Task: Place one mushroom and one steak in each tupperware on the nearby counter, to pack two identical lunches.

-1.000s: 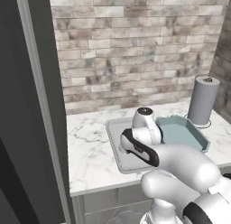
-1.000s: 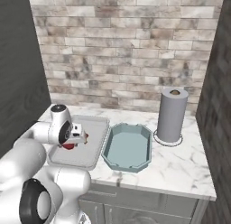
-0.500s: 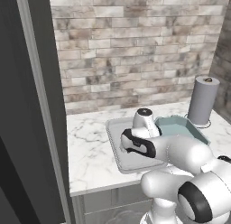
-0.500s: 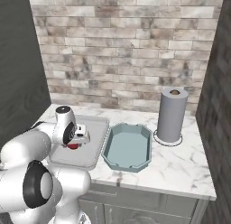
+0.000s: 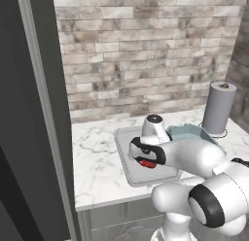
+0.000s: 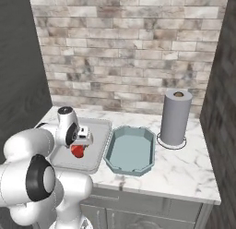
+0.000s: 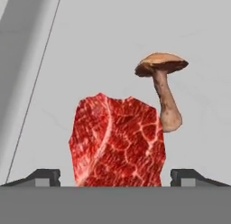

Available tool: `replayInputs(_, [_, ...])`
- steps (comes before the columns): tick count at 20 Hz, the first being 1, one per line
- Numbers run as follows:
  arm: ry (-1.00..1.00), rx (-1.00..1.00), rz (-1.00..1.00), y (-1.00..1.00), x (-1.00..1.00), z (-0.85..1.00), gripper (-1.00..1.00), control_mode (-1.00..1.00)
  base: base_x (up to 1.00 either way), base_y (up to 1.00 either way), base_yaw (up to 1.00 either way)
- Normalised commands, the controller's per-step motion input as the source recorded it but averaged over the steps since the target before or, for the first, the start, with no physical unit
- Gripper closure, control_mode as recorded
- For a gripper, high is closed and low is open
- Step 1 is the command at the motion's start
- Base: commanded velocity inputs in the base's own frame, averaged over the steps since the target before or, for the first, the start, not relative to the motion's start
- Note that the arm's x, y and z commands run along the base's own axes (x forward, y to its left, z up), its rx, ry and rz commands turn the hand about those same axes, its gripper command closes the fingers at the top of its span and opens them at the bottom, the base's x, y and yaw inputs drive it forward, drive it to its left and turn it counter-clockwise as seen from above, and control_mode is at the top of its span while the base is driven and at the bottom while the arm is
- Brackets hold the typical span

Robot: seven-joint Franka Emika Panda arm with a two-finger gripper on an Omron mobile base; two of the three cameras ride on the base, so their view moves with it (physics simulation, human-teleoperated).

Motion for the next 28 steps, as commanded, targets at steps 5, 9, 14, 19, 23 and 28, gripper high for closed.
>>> replayInputs(5, [-0.02, 0.0, -0.06, -0.01, -0.16, 0.56, -1.0, -1.0, 0.0, 0.0, 0.0])
replayInputs(9, [-0.13, 0.0, 0.0, -0.03, -0.84, 0.99, -1.0, -1.0, 0.0, 0.0, 0.0])
replayInputs(14, [-0.19, 0.0, 0.0, -0.03, -0.96, 0.99, -1.0, -1.0, 0.0, 0.0, 0.0])
replayInputs(19, [-0.21, 0.0, 0.0, -0.13, -1.0, 0.8, -1.0, -1.0, 0.0, 0.0, 0.0])
replayInputs(23, [-0.18, 0.0, 0.0, -0.31, -1.0, 0.45, -1.0, -1.0, 0.0, 0.0, 0.0])
replayInputs(28, [-0.18, 0.0, 0.0, -0.57, -1.0, 0.09, -1.0, -1.0, 0.0, 0.0, 0.0])
